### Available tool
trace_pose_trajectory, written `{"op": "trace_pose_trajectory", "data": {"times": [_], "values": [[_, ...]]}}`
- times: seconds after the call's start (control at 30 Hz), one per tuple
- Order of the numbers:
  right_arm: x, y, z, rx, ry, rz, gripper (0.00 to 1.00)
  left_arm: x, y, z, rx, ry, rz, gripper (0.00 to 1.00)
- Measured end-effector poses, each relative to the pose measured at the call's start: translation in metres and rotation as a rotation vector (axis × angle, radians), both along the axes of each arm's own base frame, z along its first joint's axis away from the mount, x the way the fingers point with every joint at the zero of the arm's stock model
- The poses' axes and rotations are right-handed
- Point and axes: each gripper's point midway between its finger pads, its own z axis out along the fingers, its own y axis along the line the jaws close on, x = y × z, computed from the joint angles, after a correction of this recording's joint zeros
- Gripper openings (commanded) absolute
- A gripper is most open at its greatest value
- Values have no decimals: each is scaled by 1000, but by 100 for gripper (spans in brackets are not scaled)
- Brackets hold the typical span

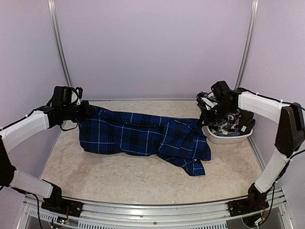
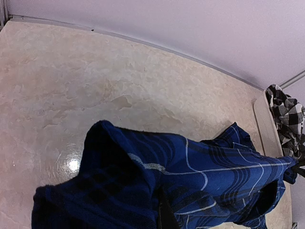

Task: Fold and stack the long sleeve shirts
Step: Pick up the crumpled shirt from the center of the board.

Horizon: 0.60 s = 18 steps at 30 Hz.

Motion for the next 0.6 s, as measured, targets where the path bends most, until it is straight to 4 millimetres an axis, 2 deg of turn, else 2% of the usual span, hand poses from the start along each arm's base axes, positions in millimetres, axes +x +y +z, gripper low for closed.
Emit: {"op": "trace_pose_trajectory", "data": {"times": [0.13, 0.23, 0.37, 0.47, 0.6], "values": [[13, -7, -20, -65, 13, -34, 36, 7, -3, -32, 13, 61, -1, 0], [20, -9, -14, -96, -23, -53, 44, 7, -3, -43, 18, 75, 1, 0], [22, -7, 3, -119, -89, -55, 46, 8, -4, -44, 14, 63, -1, 0], [14, 4, 17, -116, -139, -31, 44, 7, -5, -45, 12, 58, -4, 0], [9, 15, 20, -116, -169, -9, 42, 6, -9, -40, 8, 43, -12, 0]]}}
